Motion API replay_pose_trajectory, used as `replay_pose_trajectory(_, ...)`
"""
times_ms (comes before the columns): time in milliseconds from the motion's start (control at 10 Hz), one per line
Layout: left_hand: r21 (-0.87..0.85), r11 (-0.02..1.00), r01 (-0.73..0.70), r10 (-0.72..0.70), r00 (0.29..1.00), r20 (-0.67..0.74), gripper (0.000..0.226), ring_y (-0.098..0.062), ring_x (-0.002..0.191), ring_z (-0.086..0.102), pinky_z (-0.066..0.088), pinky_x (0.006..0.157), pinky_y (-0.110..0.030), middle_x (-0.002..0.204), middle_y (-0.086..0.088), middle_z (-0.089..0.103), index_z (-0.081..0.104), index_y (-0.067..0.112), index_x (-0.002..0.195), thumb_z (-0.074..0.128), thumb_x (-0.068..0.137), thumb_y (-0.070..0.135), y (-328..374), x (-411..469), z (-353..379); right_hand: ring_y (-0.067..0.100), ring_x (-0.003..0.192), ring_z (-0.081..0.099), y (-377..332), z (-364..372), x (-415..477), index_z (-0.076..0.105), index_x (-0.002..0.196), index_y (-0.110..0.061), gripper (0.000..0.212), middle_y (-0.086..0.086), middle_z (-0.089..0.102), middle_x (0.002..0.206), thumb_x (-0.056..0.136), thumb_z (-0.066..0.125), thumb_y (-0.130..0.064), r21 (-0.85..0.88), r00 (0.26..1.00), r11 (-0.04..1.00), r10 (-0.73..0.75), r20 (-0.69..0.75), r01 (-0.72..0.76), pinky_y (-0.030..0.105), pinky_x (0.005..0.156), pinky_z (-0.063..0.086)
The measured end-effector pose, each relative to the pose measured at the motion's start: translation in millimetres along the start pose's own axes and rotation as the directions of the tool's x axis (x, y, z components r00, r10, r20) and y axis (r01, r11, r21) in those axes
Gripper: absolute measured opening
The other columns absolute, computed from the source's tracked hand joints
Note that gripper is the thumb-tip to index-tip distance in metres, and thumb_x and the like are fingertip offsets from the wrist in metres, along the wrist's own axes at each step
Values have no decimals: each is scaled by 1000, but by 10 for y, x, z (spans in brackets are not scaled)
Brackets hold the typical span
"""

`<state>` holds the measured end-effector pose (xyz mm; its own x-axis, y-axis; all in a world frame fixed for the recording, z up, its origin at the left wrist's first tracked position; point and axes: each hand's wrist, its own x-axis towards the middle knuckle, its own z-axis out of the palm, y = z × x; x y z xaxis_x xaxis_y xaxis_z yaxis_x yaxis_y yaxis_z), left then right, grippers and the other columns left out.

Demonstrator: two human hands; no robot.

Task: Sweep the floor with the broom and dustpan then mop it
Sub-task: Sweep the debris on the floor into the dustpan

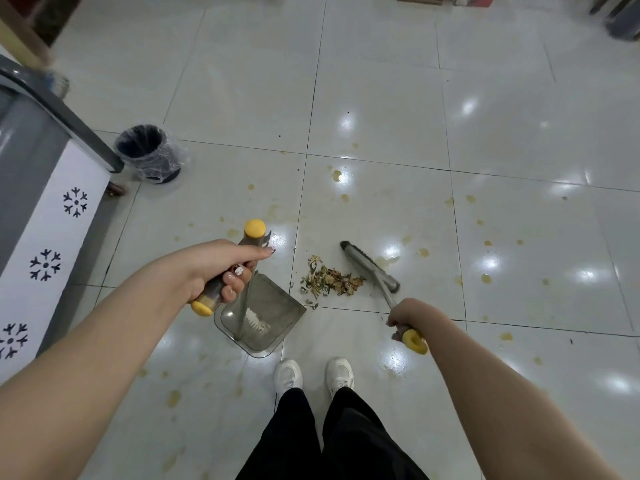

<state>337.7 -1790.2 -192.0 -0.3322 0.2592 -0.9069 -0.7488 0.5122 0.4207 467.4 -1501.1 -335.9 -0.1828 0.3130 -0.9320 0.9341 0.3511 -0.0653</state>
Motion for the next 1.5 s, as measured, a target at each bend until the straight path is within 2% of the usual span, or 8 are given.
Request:
replay_pose_trajectory(100, 6, 1000, 9, -9, 1000, 7, 43, -4, 28, 27, 25, 30, -13, 41, 8, 31, 36, 20, 60, 65, 83, 42, 27, 7, 20, 16, 32, 57, 57, 193, -6, 46, 119, 5, 26, 14, 59, 70, 94, 50, -2, 140, 999, 990, -9, 43, 3, 20, 37, 44)
replay_pose_trajectory(300, -29, 999, 23, -22, 1000, 22, 43, -3, 27, 26, 25, 29, -12, 39, 9, 29, 37, 19, 60, 63, 84, 42, 59, -11, 33, 17, 46, 49, 44, 217, -109, 45, 96, -2, 7, 10, 53, 60, 92, 51, -4, 369, 980, 928, -16, 198, -59, 25, 45, 43)
replay_pose_trajectory(500, -30, 999, 29, -28, 999, 15, 42, -3, 26, 26, 25, 29, -12, 39, 8, 29, 37, 19, 59, 63, 85, 41, 67, -33, 15, 12, 27, 45, 101, -205, -99, 46, 80, -4, 13, 8, 47, 50, 92, 52, -5, 586, 964, 798, -27, 263, -138, 16, 33, 43)
replay_pose_trajectory(600, -24, 999, 27, -27, 1000, 13, 42, -3, 26, 27, 25, 29, -12, 39, 8, 30, 37, 19, 59, 63, 85, 41, 76, -45, 5, 12, 27, 44, 106, -299, -66, 46, 81, -4, 12, 9, 46, 57, 92, 52, -3, 555, 980, 830, -51, 191, -65, 16, 34, 43)
replay_pose_trajectory(800, -23, 1000, 19, -19, 1000, -2, 42, -3, 26, 26, 25, 29, -12, 39, 8, 29, 37, 19, 59, 63, 85, 40, 120, -50, -8, 19, 38, 49, -106, -134, 50, 47, 80, -1, 11, 11, 55, 56, 87, 56, -4, 210, 993, 973, -106, 44, 95, 23, 42, 42)
replay_pose_trajectory(1000, -53, 999, 15, -15, 1000, 2, 42, -3, 27, 26, 26, 30, -11, 40, 8, 30, 38, 19, 59, 65, 84, 40, 157, -30, -81, 20, 48, 52, -313, 1, 95, 47, 82, -2, 14, 11, 57, 58, 87, 58, -9, -58, 992, 994, -86, 96, 92, 28, 53, 44)
replay_pose_trajectory(1100, -71, 997, 18, -18, 1000, 7, 42, -3, 27, 27, 26, 30, -12, 40, 8, 31, 39, 19, 58, 67, 82, 40, 178, -17, -151, 20, 46, 54, -340, -34, 25, 49, 77, -2, 18, 8, 59, 48, 86, 60, -12, -186, 992, 977, -90, 88, 105, 27, 52, 45)
replay_pose_trajectory(1500, -150, 989, 10, -6, 1000, 23, 42, -3, 27, 27, 26, 30, -11, 40, 8, 31, 40, 19, 59, 67, 82, 40, 287, -137, -387, 22, 52, 54, -770, -339, -219, 47, 111, 7, 25, 17, 56, 69, 89, 57, -1, -88, 991, 987, -136, -9, 134, 30, 50, 47)
